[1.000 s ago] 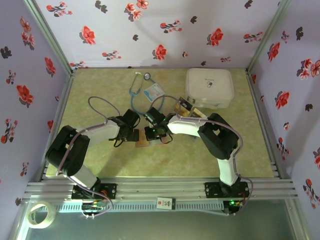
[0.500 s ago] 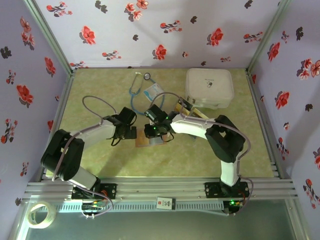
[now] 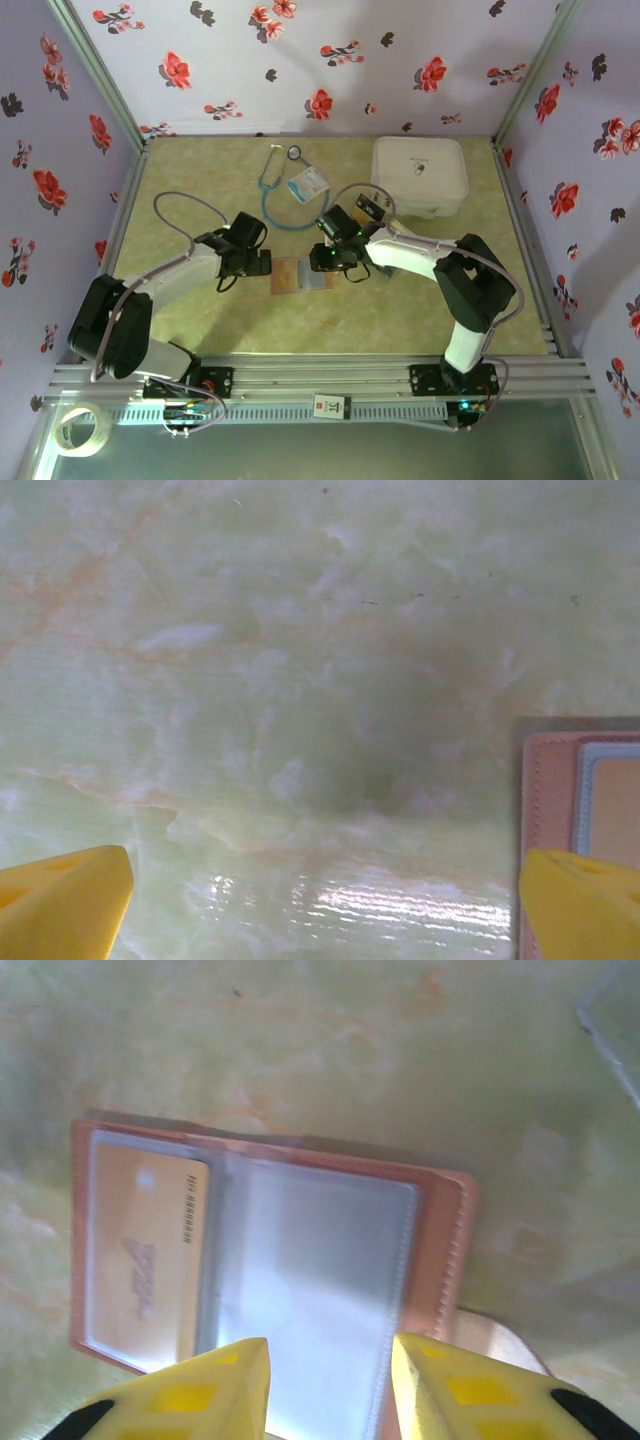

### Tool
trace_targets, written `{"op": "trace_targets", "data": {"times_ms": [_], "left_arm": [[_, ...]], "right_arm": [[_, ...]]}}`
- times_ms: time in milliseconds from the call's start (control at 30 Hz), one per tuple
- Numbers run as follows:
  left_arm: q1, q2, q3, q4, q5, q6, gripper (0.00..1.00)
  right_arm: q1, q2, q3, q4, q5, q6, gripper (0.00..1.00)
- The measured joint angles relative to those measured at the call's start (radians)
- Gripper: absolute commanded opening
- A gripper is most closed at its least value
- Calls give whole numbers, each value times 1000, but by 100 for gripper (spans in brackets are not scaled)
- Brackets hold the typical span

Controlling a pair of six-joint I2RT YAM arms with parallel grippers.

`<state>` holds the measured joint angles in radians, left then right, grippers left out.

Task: Put the credit cards into the card holder
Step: Flip over the card slot in the card holder.

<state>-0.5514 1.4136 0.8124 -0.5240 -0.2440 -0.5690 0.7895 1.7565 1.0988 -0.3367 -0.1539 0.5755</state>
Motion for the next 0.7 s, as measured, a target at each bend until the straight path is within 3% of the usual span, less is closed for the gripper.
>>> {"op": "trace_targets", "data": {"times_ms": [700], "left_arm": [[-84, 19, -71, 53, 58, -17, 100]], "right_arm": [[-11, 15, -38, 92, -37, 37, 47]]}}
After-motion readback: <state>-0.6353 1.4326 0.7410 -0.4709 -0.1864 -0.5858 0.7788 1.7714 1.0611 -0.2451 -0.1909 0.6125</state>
